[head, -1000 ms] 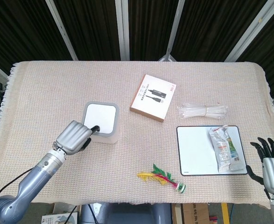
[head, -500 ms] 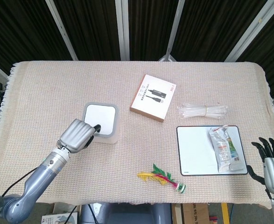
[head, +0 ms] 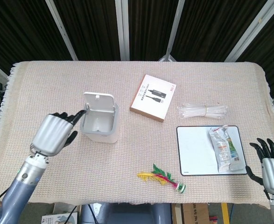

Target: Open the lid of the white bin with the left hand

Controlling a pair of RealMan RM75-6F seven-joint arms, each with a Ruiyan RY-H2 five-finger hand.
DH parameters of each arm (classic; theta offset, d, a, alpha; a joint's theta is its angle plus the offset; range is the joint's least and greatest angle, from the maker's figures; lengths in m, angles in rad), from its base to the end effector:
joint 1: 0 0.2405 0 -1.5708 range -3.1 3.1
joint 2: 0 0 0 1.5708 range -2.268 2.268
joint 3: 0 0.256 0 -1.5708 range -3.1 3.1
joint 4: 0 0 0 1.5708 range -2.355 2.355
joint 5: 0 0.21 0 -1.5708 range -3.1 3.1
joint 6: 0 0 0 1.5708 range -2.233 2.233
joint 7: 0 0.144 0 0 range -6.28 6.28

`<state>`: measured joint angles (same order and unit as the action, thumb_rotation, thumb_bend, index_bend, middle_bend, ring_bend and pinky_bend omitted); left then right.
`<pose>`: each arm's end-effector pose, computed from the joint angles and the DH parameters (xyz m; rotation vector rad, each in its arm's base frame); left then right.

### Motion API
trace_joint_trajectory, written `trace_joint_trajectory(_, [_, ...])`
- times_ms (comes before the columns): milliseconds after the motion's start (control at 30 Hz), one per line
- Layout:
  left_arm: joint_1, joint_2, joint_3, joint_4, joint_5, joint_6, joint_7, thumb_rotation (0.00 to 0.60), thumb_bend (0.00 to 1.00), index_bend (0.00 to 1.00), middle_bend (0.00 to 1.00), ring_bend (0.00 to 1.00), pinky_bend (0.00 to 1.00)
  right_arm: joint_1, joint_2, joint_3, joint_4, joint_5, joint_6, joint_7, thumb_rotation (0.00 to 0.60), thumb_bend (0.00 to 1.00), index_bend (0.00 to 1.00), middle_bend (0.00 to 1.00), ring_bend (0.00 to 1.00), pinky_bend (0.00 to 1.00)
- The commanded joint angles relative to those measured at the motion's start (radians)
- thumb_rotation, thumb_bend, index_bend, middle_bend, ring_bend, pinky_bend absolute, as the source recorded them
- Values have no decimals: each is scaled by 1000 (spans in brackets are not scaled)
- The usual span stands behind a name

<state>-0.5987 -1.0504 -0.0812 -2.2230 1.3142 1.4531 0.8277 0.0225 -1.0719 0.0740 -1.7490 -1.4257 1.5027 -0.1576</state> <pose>-0.0967 0.2528 0.1484 -1.6952 -0.4201 -0.9671 -0.3048 -0.1649 0.1707 1.3011 -0.8962 0.7953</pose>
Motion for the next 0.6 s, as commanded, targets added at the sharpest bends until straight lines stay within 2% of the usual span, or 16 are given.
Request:
trace_joint_trajectory(33, [146,37,125,-10,104,110,10,600,238,249,379,292,430,1,0,-3,0,-4,-3,-2,600,285,232,141,32,39])
trace_joint_trajectory(133, [214,29,169,38,145,158,-51,600,184,249,297,205,313,3,2,-7,0,-9,-8,-2,600,286,230,136,29,38])
trace_joint_trajectory(200, [258,16,190,91,168,191,-117,600,162,249,261,174,268,4,4,-10,0,-15,-12,-2,600,285,221,121,18,38])
trace_joint_trajectory(333, [359,-26,221,252,188,261,-350,600,125,248,215,102,191,8,19,-24,-8,-29,-30,-8,600,286,207,89,0,18])
trace_joint_trajectory(433, [406,-42,229,340,188,283,-475,600,102,246,188,66,160,10,31,-32,-16,-40,-38,-1,600,286,205,78,0,11])
trace_joint_trajectory(600, [460,-53,244,437,206,292,-617,600,70,246,171,49,143,7,51,-42,-25,-73,-28,25,600,286,203,74,0,10])
